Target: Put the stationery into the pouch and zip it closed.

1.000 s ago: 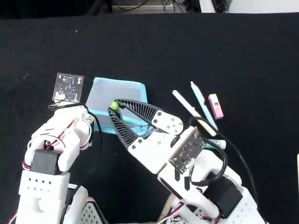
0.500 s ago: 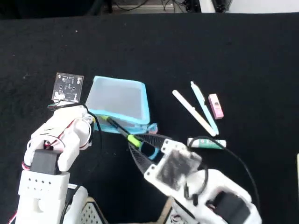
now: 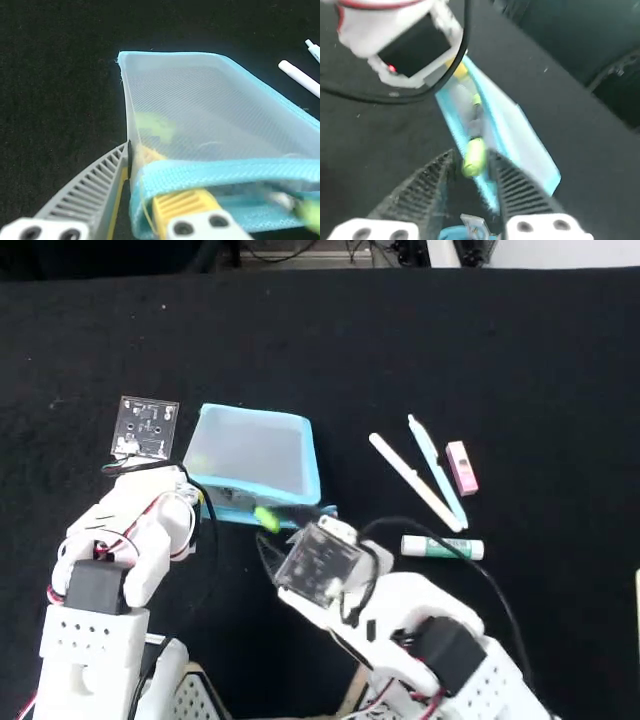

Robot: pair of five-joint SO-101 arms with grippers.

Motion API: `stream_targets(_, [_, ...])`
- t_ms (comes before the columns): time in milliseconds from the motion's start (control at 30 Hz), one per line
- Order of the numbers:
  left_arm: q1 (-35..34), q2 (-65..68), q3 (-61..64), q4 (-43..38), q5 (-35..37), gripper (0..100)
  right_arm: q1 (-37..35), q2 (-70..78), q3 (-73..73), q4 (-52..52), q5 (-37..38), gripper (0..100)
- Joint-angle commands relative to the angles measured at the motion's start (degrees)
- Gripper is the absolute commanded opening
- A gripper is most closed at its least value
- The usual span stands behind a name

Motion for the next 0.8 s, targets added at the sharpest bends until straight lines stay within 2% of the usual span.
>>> stream_targets(0, [0.1, -0.5, -1.2, -1.2, 0.5, 3, -0.5, 2.8, -10.4, 5.6, -6.6, 26.0])
stream_targets(100, [0.1, -0.5, -1.2, -1.2, 0.5, 3, -0.5, 1.6, -18.9, 11.3, -6.4, 24.0])
stream_targets(267, [0.1, -0.5, -1.0, -1.2, 0.5, 3, 1.9, -1.5, -32.0, 18.3, -0.5, 13.5])
stream_targets(333, [0.1, -0.5, -1.0, -1.2, 0.5, 3, 7.8, -1.8, -33.5, 20.7, 1.8, 10.0])
stream_targets(433, [0.1, -0.5, -0.8, -1.2, 0.5, 3, 20.9, 0.2, -30.2, 22.6, 2.7, 8.7])
stream_targets(567, [0.1, -0.5, -0.8, -1.2, 0.5, 3, 35.3, 7.2, -22.5, 19.1, 2.5, 8.7])
stream_targets(667, [0.1, -0.5, -0.8, -1.2, 0.5, 3, 42.4, 14.6, -19.0, 15.9, 2.5, 8.6])
stream_targets(767, [0.1, -0.5, -0.8, -1.2, 0.5, 3, 46.6, 23.0, -18.3, 14.0, 2.5, 8.6])
